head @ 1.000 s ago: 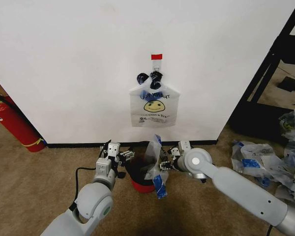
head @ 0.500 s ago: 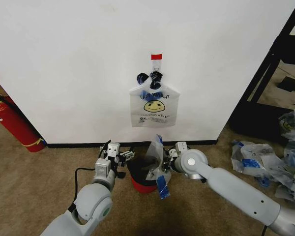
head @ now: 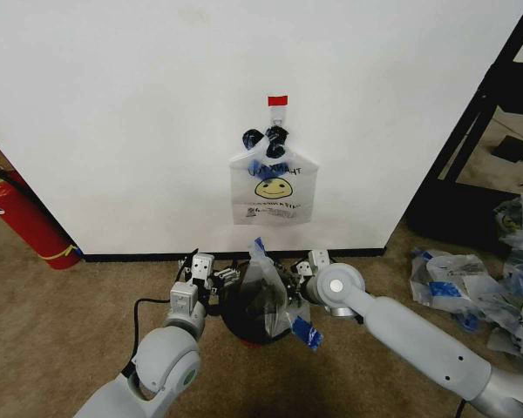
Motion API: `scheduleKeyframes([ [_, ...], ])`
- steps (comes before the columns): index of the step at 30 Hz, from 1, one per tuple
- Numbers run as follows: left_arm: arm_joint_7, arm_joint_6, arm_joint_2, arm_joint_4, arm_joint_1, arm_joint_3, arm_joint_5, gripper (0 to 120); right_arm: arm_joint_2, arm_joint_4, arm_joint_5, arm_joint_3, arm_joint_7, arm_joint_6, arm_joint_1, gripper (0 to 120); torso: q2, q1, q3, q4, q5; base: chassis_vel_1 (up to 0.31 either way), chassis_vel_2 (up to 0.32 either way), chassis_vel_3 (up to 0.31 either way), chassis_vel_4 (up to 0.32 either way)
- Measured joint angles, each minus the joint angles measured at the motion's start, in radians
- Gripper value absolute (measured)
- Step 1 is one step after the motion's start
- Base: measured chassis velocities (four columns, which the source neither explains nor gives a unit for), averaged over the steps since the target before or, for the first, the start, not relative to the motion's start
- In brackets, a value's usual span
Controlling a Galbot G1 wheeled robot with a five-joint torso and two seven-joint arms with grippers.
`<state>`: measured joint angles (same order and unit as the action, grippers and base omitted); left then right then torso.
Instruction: Pick up the garbage bag from the wall and place it over the trash bin.
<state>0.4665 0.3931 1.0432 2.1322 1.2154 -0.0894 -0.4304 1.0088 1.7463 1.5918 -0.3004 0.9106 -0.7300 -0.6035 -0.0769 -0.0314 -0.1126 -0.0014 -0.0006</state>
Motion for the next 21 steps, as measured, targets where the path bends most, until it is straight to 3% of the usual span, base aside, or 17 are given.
scheduleKeyframes([
  [5, 0.013, 0.048, -0.052, 0.064, -0.035, 0.018, -0.093, 100, -0.007, 0.131, -0.032, 0.110, 0.052, 0.073, -0.084, 0, 0.000, 0.000, 0.000, 0.0001, -0.0003, 0.000, 0.000, 0.000, 0.000],
  [9, 0.020, 0.070, -0.078, 0.088, -0.064, 0.037, -0.143, 100, -0.017, 0.164, -0.055, 0.130, 0.058, 0.095, -0.113, 0, 0.000, 0.000, 0.000, 0.0002, -0.0004, 0.000, 0.000, 0.000, 0.000],
  [10, 0.031, 0.094, -0.103, 0.109, -0.092, 0.058, -0.211, 100, -0.025, 0.190, -0.082, 0.149, 0.061, 0.112, -0.146, 0, 0.000, 0.000, 0.000, -0.0006, -0.0003, 0.000, 0.000, 0.000, 0.000],
  [11, 0.047, 0.122, -0.127, 0.125, -0.125, 0.086, -0.286, 100, -0.026, 0.217, -0.120, 0.181, 0.062, 0.125, -0.183, 0, 0.000, 0.000, 0.000, 0.0008, 0.0000, 0.000, 0.000, 0.000, 0.000],
  [13, 0.097, 0.174, -0.159, 0.145, -0.226, 0.141, -0.446, 100, -0.022, 0.249, -0.209, 0.229, 0.058, 0.149, -0.259, 0, 0.000, 0.000, 0.000, 0.0003, -0.0003, 0.000, 0.000, 0.000, 0.000],
  [15, 0.123, 0.197, -0.167, 0.144, -0.273, 0.163, -0.527, 99, -0.020, 0.257, -0.255, 0.244, 0.053, 0.158, -0.290, 0, 0.000, 0.000, 0.000, -0.0006, 0.0006, 0.000, 0.000, 0.000, 0.000],
  [16, 0.159, 0.224, -0.167, 0.131, -0.338, 0.192, -0.638, 98, -0.015, 0.269, -0.336, 0.273, 0.038, 0.171, -0.336, 0, 0.000, 0.000, 0.000, 0.0001, 0.0007, 0.000, 0.000, 0.000, 0.000],
  [17, 0.159, 0.224, -0.167, 0.131, -0.338, 0.192, -0.638, 98, -0.015, 0.269, -0.336, 0.273, 0.038, 0.171, -0.336, 0, 0.000, 0.000, 0.000, 0.0001, 0.0007, 0.000, 0.000, 0.000, 0.000],
  [18, 0.221, 0.251, -0.151, 0.099, -0.456, 0.251, -0.795, 95, -0.005, 0.294, -0.444, 0.328, 0.012, 0.191, -0.404, 0, 0.000, 0.000, 0.000, -0.0002, -0.0008, 0.000, 0.000, 0.000, 0.000],
  [21, 0.305, 0.265, -0.105, 0.028, -0.623, 0.368, -0.974, 94, 0.004, 0.326, -0.595, 0.397, -0.050, 0.228, -0.514, 0, 0.000, 0.000, 0.000, -0.0003, 0.0000, 0.000, 0.000, 0.000, 0.000],
])
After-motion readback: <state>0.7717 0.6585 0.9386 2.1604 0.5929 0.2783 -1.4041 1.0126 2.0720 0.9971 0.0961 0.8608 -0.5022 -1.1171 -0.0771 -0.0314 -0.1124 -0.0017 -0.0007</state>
